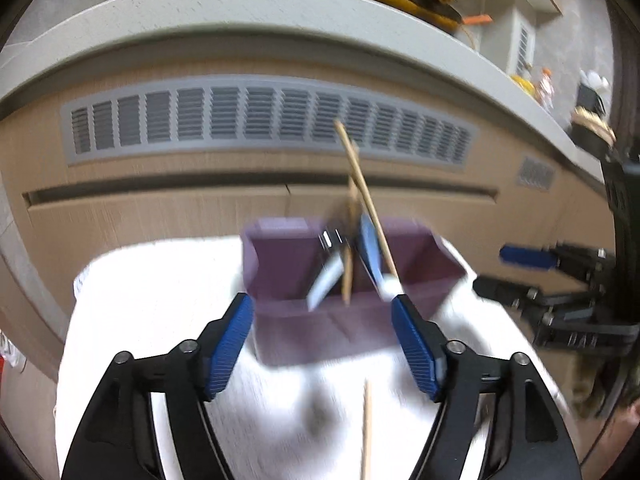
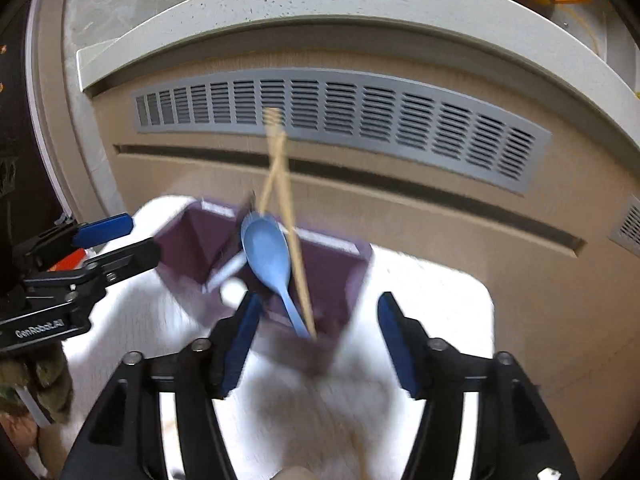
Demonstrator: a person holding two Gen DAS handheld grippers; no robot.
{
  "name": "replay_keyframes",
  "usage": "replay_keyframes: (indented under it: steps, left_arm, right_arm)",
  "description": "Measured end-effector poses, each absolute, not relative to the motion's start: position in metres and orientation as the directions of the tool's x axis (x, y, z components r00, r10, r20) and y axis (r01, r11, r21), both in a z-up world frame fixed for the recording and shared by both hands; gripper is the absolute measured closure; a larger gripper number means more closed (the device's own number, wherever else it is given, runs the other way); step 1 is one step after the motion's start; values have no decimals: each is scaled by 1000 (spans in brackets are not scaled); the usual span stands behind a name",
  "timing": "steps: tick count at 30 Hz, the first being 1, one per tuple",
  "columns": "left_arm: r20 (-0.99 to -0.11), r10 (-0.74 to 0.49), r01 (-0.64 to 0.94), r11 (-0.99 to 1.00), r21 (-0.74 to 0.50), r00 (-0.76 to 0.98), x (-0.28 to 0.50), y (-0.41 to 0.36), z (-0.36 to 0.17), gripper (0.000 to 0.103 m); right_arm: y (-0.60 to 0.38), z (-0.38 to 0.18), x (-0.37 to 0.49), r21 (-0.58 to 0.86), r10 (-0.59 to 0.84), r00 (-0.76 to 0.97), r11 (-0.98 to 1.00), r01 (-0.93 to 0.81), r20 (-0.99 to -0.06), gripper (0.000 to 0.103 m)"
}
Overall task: Organize utensils
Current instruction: 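Open both tools to drop the spoon and chopstick into the caddy, then grasp the second grey spoon with the left tool while the right tool grasps a chopstick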
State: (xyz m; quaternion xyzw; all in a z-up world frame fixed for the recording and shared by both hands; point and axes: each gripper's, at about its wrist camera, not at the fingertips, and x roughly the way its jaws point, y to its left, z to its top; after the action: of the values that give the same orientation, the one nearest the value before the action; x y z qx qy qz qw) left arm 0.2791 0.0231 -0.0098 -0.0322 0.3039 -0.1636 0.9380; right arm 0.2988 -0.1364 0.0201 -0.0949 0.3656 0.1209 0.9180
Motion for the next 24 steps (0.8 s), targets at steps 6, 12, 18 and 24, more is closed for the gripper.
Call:
replay_keyframes:
  steps: [6,12,18,24]
  left_arm:
    - [-645,-367,377,917,-130,670,235,-6,-37,29]
    - [-711,-423,477,867,-140,561,203,-41,-63,27]
    - [-739,-517,658,741,-134,432,199,-102,-69,32]
    - [-804,-471,722,688,-76,363,225,-155,-78,58]
  right_arm:
    - [-178,-8,255,-86,97,659,967,-239,-746,34]
    - [-217,-52,213,-44,50,594,989,-143,-803,33]
    - [-231,-62,175,-89,-11,617,991,-96,-787,30]
    - [-242,-50,155,-119,-36,663,990,-81,-748,27]
